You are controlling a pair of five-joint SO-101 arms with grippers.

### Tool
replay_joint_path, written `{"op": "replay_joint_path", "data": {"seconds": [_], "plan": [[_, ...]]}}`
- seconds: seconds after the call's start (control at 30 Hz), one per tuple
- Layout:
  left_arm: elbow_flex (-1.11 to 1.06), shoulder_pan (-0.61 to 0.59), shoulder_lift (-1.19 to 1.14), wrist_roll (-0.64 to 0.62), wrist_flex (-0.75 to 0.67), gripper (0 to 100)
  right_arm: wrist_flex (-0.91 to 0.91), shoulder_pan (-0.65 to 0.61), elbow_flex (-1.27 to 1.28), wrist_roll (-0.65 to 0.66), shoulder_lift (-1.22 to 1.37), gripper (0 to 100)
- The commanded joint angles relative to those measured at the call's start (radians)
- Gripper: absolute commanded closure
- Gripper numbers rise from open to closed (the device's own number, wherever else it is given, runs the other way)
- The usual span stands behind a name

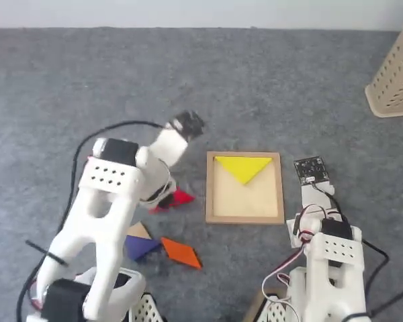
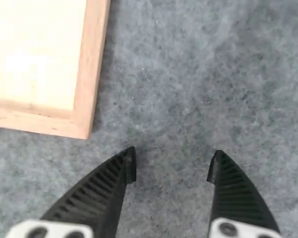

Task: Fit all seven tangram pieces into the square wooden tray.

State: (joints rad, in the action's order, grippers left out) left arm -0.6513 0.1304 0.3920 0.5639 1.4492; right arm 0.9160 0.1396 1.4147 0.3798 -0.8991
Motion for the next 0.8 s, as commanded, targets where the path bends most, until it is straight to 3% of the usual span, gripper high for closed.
{"op": "replay_joint_path", "data": {"seconds": [0.0, 0.17, 0.3, 0.77], "plan": [[-0.041, -0.012, 0.006, 0.155, -0.089, 71, -0.015, 0.007, -0.002, -0.011, 0.008, 75.7], [-0.061, -0.057, -0.112, 0.292, -0.259, 70, -0.015, 0.007, -0.002, -0.011, 0.008, 75.7], [-0.056, -0.058, -0.23, 0.361, -0.273, 70, -0.015, 0.007, -0.002, -0.011, 0.008, 75.7], [0.176, -0.091, -0.598, 0.368, -0.318, 73, -0.015, 0.007, -0.002, -0.009, 0.008, 75.7]]}}
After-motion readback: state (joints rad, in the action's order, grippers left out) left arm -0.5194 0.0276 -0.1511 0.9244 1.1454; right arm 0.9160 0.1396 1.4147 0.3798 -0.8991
